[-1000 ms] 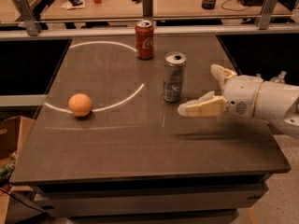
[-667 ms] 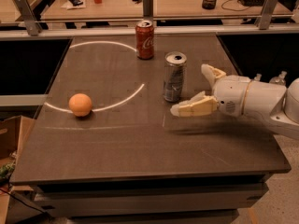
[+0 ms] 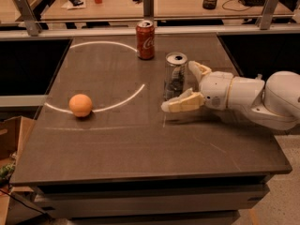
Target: Pick redbull can
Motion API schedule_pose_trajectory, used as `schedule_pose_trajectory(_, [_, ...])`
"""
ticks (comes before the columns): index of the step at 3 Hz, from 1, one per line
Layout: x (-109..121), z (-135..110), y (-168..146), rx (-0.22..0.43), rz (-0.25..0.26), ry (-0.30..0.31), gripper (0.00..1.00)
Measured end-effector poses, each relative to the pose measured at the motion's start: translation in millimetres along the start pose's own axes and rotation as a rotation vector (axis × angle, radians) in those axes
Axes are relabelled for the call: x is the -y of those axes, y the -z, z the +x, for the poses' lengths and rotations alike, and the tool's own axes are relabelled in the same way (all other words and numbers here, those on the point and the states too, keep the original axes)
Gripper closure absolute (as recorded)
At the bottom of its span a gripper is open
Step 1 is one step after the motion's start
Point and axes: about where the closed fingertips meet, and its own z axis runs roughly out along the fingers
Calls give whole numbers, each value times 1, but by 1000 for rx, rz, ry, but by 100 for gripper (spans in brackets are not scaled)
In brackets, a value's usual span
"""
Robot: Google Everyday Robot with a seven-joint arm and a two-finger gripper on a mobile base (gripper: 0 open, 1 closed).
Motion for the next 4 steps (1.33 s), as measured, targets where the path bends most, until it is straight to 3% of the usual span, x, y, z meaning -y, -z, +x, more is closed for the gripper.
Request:
schedule_pose_trajectory(1, [15,-1,-18,15,-12,29,2])
schedule_pose_trajectory(2, [23,-4,-29,30,-36,54,17])
schedule_pose_trajectory(4, [30,-6,-42,48,-88,57,64])
